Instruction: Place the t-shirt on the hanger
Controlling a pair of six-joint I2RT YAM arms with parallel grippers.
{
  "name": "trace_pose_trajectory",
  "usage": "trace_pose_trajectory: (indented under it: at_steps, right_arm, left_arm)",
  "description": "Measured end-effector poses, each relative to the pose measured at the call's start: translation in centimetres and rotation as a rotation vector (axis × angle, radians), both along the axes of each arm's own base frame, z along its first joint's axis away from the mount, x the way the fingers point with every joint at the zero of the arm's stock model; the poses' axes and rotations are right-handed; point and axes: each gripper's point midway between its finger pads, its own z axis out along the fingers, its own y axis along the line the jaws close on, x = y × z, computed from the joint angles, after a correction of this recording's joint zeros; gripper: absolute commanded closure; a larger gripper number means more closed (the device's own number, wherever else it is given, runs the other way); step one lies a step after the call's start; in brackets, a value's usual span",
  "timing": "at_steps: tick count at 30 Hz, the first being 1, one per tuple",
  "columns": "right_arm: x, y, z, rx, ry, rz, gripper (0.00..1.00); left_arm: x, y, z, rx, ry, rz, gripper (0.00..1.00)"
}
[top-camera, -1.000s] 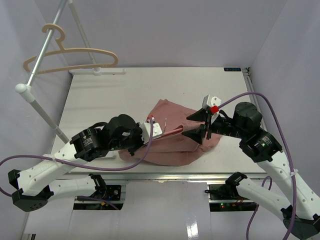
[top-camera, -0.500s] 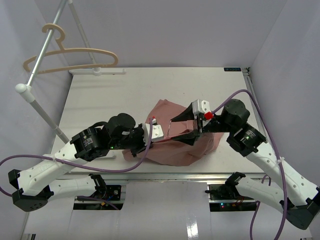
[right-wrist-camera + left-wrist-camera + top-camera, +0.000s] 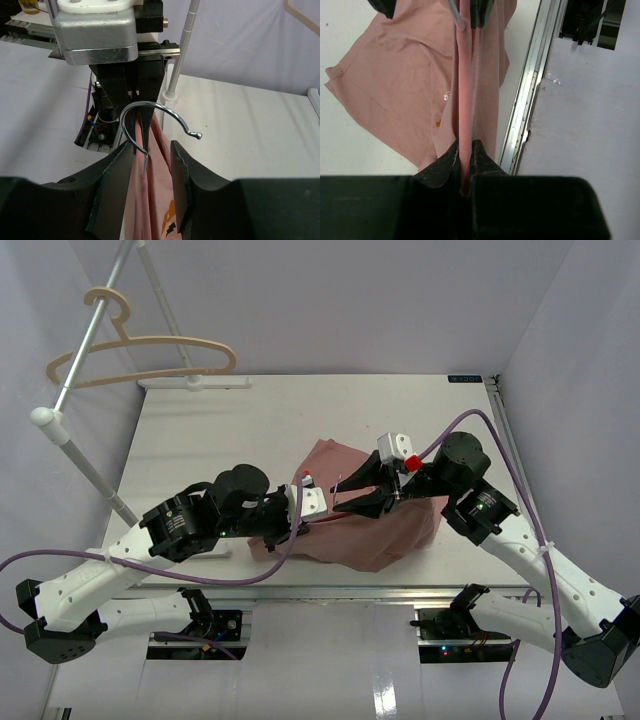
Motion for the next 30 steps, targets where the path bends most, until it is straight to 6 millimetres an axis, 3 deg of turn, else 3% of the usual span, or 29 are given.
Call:
trace_pose_trajectory:
  at_steps: [3,7,12,15,18,20,25,30]
  right_arm:
    - [-0.3,0.1,0.2,0.011,0.013,0.026,0.82]
    - [-0.5,0.4,0.1,0.019,0.024,0.053,0.91]
    - [-0.7,0.5,0.1,0.029,0.019,0.074,0.92]
    - [-0.7,0.5,0.1,0.029,0.019,0.070,0.92]
    - [0.0,0.5,-0.1,0.027,0.010,0.024,0.92]
    - [1.3,0.4,-0.4,0.014,0.020,-0.062,0.92]
    - [3.9,-0.3,-1.3,-0.030,0.038,-0.230,0.92]
    - [7.0,-2.0,0.7,-0.044,0.021,-0.397,0.92]
  left_arm:
    - [0.2,-0.1,0.2,-0.010,-0.007,0.005,1.00]
    - [0.3,-0.3,0.3,-0.015,-0.009,0.006,1.00]
    - [0.1,-0.3,0.2,-0.014,0.000,-0.004,1.00]
    - [0.0,-0.3,0.2,-0.015,0.001,-0.004,0.86]
    - [0.5,-0.3,0.2,-0.009,-0.007,0.020,0.62]
    - [1.3,-0.2,0.4,0.000,-0.024,0.061,0.56]
    - [4.0,0.4,3.2,-0.012,-0.108,0.204,0.40]
    - [6.7,2.9,12.0,-0.197,-0.248,0.424,0.44]
